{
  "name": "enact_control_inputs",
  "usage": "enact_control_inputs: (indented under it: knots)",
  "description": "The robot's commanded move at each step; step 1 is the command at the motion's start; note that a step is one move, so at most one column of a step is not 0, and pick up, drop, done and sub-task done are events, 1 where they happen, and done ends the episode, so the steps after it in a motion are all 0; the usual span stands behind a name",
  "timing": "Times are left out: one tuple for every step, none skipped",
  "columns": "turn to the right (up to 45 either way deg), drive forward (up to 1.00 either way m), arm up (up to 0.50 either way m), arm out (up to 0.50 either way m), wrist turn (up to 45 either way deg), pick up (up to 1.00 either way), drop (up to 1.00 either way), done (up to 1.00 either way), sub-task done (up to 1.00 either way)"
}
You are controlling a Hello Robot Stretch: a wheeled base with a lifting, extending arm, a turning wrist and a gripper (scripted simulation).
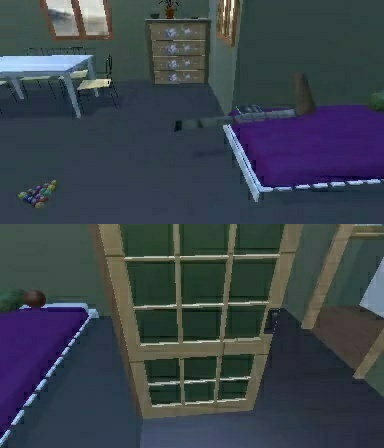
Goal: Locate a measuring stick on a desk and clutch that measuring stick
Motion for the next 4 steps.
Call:
enact_control_inputs:
  knots:
    - [0.0, 0.65, 0.00, 0.00, 0.0, 0.00, 0.00, 0.00, 0.00]
    - [-33.0, 0.00, 0.00, 0.00, 0.0, 0.00, 0.00, 0.00, 0.00]
    - [0.0, 1.00, 0.00, 0.00, 0.0, 0.00, 0.00, 0.00, 0.00]
    - [-12.0, 0.00, 0.00, 0.00, 0.0, 0.00, 0.00, 0.00, 0.00]
